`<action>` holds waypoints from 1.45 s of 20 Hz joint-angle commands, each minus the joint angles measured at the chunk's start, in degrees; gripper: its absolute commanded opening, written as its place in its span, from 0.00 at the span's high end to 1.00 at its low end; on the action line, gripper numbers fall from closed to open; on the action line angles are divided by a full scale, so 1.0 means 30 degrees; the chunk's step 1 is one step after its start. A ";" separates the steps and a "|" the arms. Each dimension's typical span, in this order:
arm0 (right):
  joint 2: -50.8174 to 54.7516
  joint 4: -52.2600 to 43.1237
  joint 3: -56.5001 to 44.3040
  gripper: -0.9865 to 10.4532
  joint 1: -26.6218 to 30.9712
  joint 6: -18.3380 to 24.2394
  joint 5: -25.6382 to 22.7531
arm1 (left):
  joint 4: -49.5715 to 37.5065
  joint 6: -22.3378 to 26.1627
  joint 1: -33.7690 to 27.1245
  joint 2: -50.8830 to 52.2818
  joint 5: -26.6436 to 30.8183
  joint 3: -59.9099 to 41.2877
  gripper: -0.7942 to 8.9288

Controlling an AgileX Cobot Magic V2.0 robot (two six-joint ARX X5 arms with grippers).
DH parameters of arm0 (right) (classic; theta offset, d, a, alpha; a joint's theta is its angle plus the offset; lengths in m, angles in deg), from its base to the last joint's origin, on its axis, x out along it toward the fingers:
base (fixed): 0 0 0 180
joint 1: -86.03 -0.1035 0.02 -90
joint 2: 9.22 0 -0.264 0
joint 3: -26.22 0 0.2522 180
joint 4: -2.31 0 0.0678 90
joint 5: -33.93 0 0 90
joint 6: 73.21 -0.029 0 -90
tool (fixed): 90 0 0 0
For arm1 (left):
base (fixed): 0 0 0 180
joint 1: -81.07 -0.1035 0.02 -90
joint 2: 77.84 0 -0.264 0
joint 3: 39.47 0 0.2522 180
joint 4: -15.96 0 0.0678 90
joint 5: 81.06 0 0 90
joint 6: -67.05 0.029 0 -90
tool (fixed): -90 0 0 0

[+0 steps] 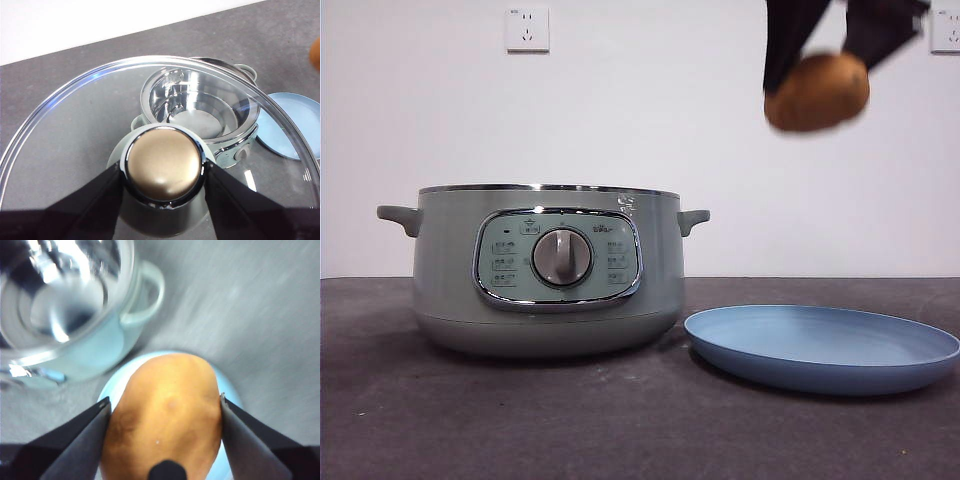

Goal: Take the potato out from the steamer,put the potato on the plate,close the lid

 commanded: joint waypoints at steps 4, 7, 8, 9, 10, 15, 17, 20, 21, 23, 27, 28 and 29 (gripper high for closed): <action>-0.0233 -0.6186 -0.6535 0.93 0.0248 -0.0838 0.0619 | -0.0896 0.0066 -0.0036 0.0182 -0.0073 0.0102 0.93; -0.0517 -0.9377 -0.8787 0.93 0.0248 -0.0889 0.0648 | -0.0896 0.0058 -0.0036 0.0182 -0.0073 0.0102 0.93; -0.0736 -1.0083 -0.9224 0.93 0.0248 -0.0896 0.0648 | -0.0896 0.0058 -0.0036 0.0182 -0.0073 0.0095 0.93; -0.0976 -1.0601 -0.9566 0.93 0.0248 -0.0889 0.0648 | -0.0896 0.0058 -0.0036 0.0182 -0.0073 0.0095 0.93; -0.1195 -1.1118 -0.9872 0.93 0.0248 -0.0889 0.0648 | -0.0889 0.0058 -0.0036 0.0182 -0.0073 0.0102 0.93; -0.2135 -1.1657 -1.0316 0.93 0.0270 -0.0896 0.0634 | -0.0896 0.0051 -0.0036 0.0182 -0.0080 0.0102 0.93; -0.2339 -1.1599 -1.0316 0.87 0.0328 -0.0962 0.0634 | -0.0940 0.0051 -0.0036 0.0175 -0.0095 0.0102 0.93; -0.2419 -1.1366 -1.0316 0.51 0.0393 -0.1348 0.0597 | -0.1355 0.0058 -0.0022 -0.0313 -0.1056 0.0095 0.93; -0.2404 -1.1366 -1.0316 0.42 0.0401 -0.1406 0.0576 | -0.1574 0.0058 0.0007 -0.0641 -0.1246 0.0102 0.93; -0.2404 -1.1395 -1.0316 0.38 0.0437 -0.1406 0.0576 | -0.1931 0.0080 0.0015 -0.1333 -0.1938 0.0102 0.93; -0.1843 -1.1591 -1.0302 0.38 0.0444 -0.1472 0.0503 | -0.3366 0.0102 0.0022 -0.2907 -0.2725 0.0102 0.93; -0.1392 -1.1584 -1.0302 0.38 0.0474 -0.1486 0.0495 | -0.3971 0.0226 0.0029 -0.3402 -0.3075 0.0095 0.93; -0.0903 -1.1533 -1.0302 0.38 0.0481 -0.1632 0.0488 | -0.4473 0.0423 0.0058 -0.3825 -0.3286 0.0102 0.93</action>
